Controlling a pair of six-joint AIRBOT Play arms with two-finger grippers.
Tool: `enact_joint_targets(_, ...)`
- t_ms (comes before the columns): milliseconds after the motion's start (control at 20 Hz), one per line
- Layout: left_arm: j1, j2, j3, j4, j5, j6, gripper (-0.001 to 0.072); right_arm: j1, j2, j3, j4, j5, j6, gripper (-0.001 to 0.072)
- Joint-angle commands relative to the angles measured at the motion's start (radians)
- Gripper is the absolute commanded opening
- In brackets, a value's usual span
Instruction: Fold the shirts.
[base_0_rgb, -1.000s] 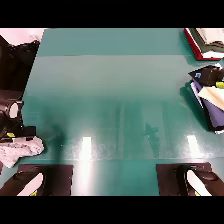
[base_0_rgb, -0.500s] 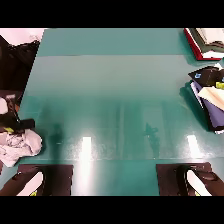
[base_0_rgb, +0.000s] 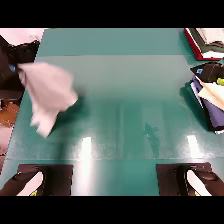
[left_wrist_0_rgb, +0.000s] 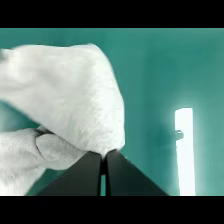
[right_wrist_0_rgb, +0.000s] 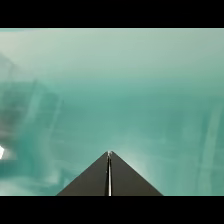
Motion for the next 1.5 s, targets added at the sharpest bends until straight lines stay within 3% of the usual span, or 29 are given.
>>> enact_joint_targets(0, 0.001, -0.003, 0.156, -0.364, 0.005, 0.055, 0.0022, 0.001, 0.000, 0.009, 0.087, -0.062, 0.005, 0.0013)
enact_joint_targets(200, -0.002, -0.008, 0.180, -0.484, 0.044, 0.090, 0.0021, -0.002, -0.003, 0.108, 0.082, -0.095, 0.005, 0.0012)
enact_joint_targets(400, -0.199, -0.063, 0.180, -0.392, 0.134, 0.171, 0.0021, -0.043, -0.024, 0.225, 0.085, -0.066, 0.005, 0.0013)
enact_joint_targets(600, -0.381, -0.259, 0.180, -0.294, 0.136, 0.196, 0.0021, -0.054, -0.087, 0.344, 0.085, 0.061, 0.005, 0.0012)
enact_joint_targets(850, -0.412, -0.560, 0.180, -0.281, 0.011, 0.212, 0.0027, -0.051, -0.117, 0.368, 0.085, 0.122, 0.005, 0.0013)
enact_joint_targets(950, -0.409, -0.626, 0.180, -0.208, -0.038, 0.211, 0.0577, -0.051, -0.114, 0.342, 0.085, 0.122, 0.005, 0.0013)
enact_joint_targets(1050, -0.388, -0.635, 0.180, -0.060, -0.086, 0.211, 0.0502, -0.051, -0.114, 0.317, 0.085, 0.122, 0.005, 0.0012)
enact_joint_targets(1200, -0.330, -0.624, 0.142, 0.133, -0.204, 0.185, 0.0502, -0.051, -0.114, 0.290, 0.084, 0.121, 0.005, 0.0013)
enact_joint_targets(1300, -0.307, -0.568, 0.005, 0.150, -0.171, 0.186, 0.0502, -0.051, -0.117, 0.291, 0.085, 0.118, 0.005, 0.0012)
enact_joint_targets(1450, -0.289, -0.435, -0.322, 0.174, -0.014, 0.193, 0.0503, -0.051, -0.117, 0.291, 0.084, 0.103, 0.005, 0.0013)
